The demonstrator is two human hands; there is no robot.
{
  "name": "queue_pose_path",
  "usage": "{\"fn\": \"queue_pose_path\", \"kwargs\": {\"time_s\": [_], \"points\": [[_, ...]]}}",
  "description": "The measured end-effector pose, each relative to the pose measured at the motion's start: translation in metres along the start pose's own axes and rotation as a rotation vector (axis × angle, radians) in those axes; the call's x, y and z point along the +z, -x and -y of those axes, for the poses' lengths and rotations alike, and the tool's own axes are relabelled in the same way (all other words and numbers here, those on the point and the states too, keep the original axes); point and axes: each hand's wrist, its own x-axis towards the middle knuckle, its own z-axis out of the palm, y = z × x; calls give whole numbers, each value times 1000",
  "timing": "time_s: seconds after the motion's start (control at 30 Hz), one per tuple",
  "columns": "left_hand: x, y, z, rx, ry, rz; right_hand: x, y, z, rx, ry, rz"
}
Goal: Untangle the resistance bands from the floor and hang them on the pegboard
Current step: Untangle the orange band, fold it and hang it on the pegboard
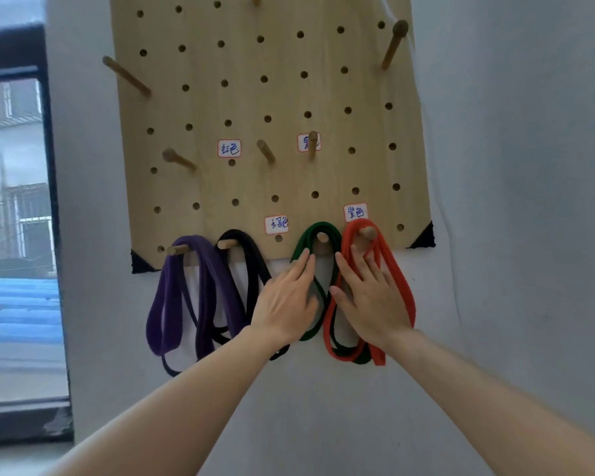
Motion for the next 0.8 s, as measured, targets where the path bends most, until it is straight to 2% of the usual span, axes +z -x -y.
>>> {"fn": "queue_pose_path", "kwargs": {"time_s": [0.13,0.27,0.33,0.4,0.5,0.57,0.67,0.8], "points": [[3,-5,-3,-2,-51,41,-6,-3,5,71,24,79],[-5,-1,-4,-90,-54,55,-21,-3,12,186,-18,166],[-14,10,3,-84,-41,-21,-32,-1,22,228,-43,183],[-23,27,13,-56,-65,-160,-41,4,34,252,-15,127],[-27,53,34,-113,-83,-365,-43,12,53,119,64,40],[-27,66,51,-221,-108,-335,-40,10,65,-19,68,117],[-25,71,79,-347,-144,-168,-31,-6,80,-133,99,225],[-28,61,104,-334,-88,-30,-22,-28,87,-148,212,256]]}}
